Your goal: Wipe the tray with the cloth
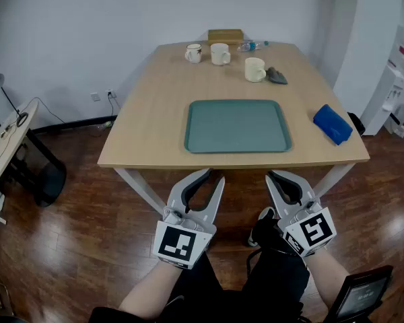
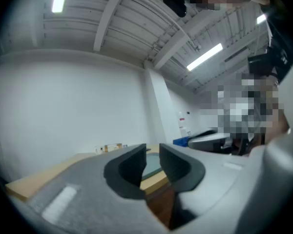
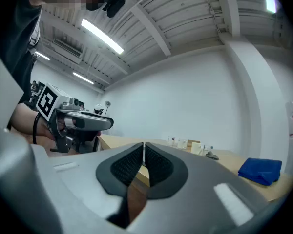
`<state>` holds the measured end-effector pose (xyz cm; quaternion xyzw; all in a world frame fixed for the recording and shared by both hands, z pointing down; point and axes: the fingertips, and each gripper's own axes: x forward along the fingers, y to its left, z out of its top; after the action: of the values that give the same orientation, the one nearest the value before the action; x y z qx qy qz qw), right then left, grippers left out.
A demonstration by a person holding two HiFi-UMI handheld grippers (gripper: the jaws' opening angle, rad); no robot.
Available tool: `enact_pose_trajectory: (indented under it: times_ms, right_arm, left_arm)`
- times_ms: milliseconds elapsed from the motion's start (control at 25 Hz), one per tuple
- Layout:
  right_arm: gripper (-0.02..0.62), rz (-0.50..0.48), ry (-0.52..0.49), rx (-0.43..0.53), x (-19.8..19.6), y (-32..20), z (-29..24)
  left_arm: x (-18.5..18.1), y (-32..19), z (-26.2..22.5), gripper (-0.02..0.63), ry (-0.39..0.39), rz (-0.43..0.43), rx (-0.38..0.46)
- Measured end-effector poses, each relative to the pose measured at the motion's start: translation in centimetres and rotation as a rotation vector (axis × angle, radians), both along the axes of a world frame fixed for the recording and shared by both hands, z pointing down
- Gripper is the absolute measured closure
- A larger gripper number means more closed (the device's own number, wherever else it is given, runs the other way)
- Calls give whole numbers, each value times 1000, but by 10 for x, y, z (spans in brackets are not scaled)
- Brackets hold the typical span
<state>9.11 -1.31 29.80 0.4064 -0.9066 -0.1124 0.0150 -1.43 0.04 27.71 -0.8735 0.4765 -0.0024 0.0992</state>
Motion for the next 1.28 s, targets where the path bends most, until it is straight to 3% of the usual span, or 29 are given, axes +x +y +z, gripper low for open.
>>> enact_pose_trajectory:
  times_ms: [120, 240, 600, 920, 1120, 1280]
  right_arm:
    - [522, -1, 16, 9, 1, -17, -6]
    - [500, 35, 9, 22, 14, -44, -17]
    - [499, 101, -8, 23, 30, -92, -29]
    - [499, 128, -35, 61, 42, -124, -53]
    - [499, 151, -38, 36, 55, -161, -63]
    - [480, 163, 22, -37, 66, -197, -59]
  left_arm:
    - [1, -17, -8, 518, 10, 7, 12]
    - [-10, -36, -11, 518, 37, -7, 16]
    - [-54, -73, -3, 518, 76, -84, -29]
    - [-54, -110, -25, 515, 59, -79, 8]
    - [-60, -138, -32, 512, 46, -80, 9]
    - [-73, -172, -27, 499, 40, -89, -17]
